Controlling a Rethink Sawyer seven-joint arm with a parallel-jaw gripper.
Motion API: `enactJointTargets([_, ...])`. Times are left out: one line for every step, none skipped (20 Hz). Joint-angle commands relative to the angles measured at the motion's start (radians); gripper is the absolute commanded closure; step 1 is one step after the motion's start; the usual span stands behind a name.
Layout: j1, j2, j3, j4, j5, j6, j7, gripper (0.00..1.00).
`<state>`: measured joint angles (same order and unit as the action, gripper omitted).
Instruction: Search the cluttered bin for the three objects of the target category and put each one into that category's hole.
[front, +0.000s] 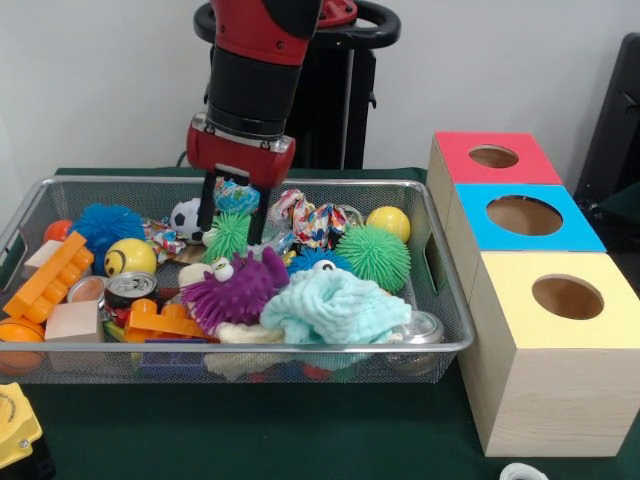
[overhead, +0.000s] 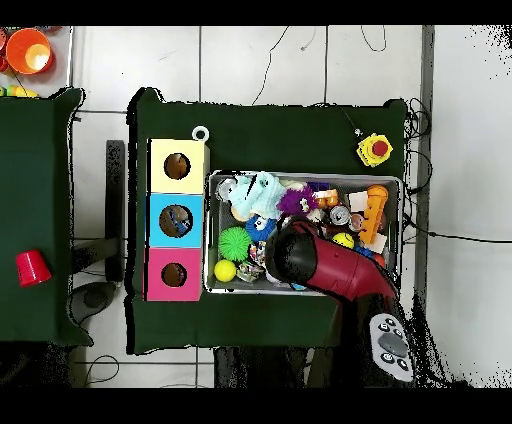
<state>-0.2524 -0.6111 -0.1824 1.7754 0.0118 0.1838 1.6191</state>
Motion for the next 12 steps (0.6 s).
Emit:
enactJointTargets([0.029, -0.051, -0.016, 0.135, 0.010, 0.009, 0.219, 0.00])
enactJointTargets([0.029, -0.058, -0.012, 0.157, 0.007, -0.004, 0.223, 0.00])
enactJointTargets([0.029, -0.066, -0.008, 0.179, 0.005, -0.018, 0.227, 0.00])
enactJointTargets([0.030, -0.065, -0.001, 0.196, 0.005, -0.035, 0.233, 0.00])
enactJointTargets([0.030, -0.065, 0.007, 0.212, 0.006, -0.051, 0.239, 0.00])
enactJointTargets([0.030, -0.058, 0.015, 0.219, 0.010, -0.063, 0.244, 0.00])
enactJointTargets([0.026, -0.054, 0.024, 0.226, 0.011, -0.075, 0.246, 0.00])
enactJointTargets([0.028, -0.053, 0.030, 0.236, 0.012, -0.088, 0.249, 0.00])
enactJointTargets([0.028, -0.047, 0.034, 0.239, 0.015, -0.098, 0.251, 0.00])
enactJointTargets([0.027, -0.039, 0.038, 0.240, 0.016, -0.109, 0.251, 0.00])
enactJointTargets([0.027, -0.031, 0.042, 0.241, 0.017, -0.120, 0.251, 0.00])
enactJointTargets([0.025, -0.020, 0.046, 0.236, 0.019, -0.129, 0.250, 0.00])
